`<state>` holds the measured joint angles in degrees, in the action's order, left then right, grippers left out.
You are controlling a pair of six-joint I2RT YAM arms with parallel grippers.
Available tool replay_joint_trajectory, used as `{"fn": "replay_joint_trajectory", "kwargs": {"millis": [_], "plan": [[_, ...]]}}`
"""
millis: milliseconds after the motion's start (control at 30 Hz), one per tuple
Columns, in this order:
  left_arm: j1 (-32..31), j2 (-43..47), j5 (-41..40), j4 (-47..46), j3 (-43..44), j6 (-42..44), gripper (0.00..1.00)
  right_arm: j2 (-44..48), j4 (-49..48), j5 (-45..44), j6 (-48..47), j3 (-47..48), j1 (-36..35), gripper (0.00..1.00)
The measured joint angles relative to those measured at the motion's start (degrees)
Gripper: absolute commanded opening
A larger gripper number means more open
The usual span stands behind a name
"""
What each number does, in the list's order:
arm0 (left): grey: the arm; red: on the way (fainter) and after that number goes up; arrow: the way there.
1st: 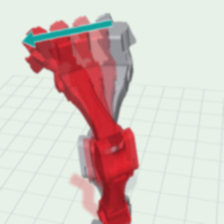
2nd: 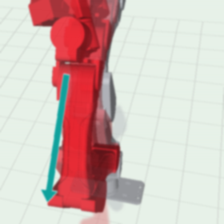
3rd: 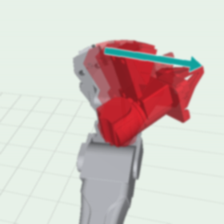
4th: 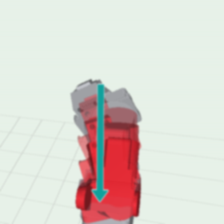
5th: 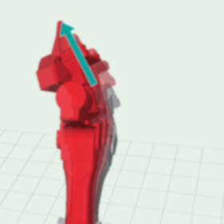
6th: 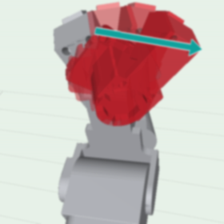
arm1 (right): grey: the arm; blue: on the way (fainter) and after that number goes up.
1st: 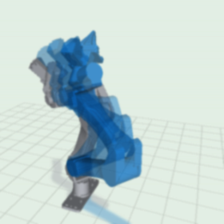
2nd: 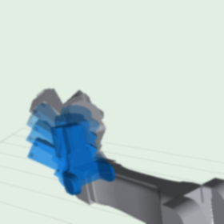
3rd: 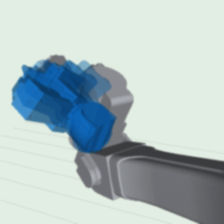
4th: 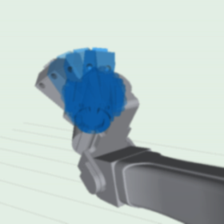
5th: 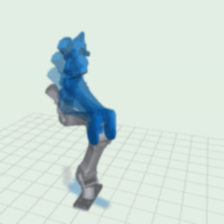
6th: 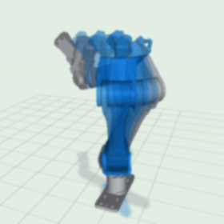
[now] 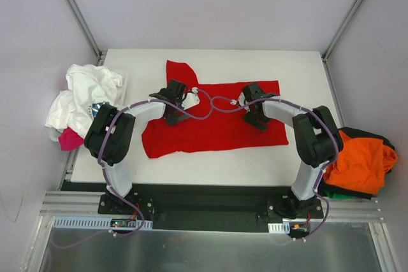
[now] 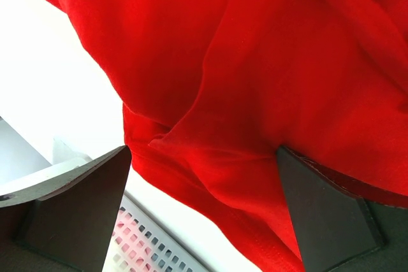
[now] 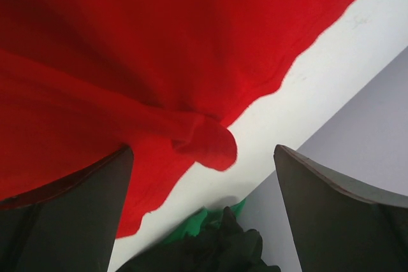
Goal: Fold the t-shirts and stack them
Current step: Fold the flattened tshirt in 1/3 of the way
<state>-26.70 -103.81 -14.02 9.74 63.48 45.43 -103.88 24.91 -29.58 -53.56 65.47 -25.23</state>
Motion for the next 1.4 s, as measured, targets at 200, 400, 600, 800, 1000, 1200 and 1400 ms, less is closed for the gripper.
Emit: {"fn": "replay_joint_trajectory", "kwargs": {"millis": [200,400,600,800,1000,1200,1400], "plan": [[0.0,0.0,0.0,0.0,0.0,-0.02,0.99,-1.81,-1.68,-0.28,-0.28,-0.31,-0.02,0.96],[0.0,0.0,-0.04,-0.17,-0.15,-0.04,0.99,-2.01,-2.8,-0.63,-0.55,-0.39,-0.04,0.96],[-0.35,0.26,-0.5,-0.85,-0.76,-0.04,0.99,-1.18,-5.27,-1.9,-0.5,-2.4,-0.7,0.96],[-1.44,1.03,-1.79,-1.86,-2.19,0.04,0.99,2.01,-7.91,-3.13,-0.35,-6.93,-2.29,0.96],[-2.97,2.86,-2.8,-1.81,-4.55,0.02,0.99,6.14,-5.64,-2.95,1.31,-11.23,-4.85,0.96],[-3.69,5.49,-2.97,-1.99,-7.8,-0.13,0.99,10.03,-2.51,-2.56,3.37,-15.04,-7.69,0.96],[-4.42,8.15,-3.08,-2.29,-10.82,-1.16,0.99,12.5,-0.09,-2.62,5.38,-17.46,-10.43,0.96]]}}
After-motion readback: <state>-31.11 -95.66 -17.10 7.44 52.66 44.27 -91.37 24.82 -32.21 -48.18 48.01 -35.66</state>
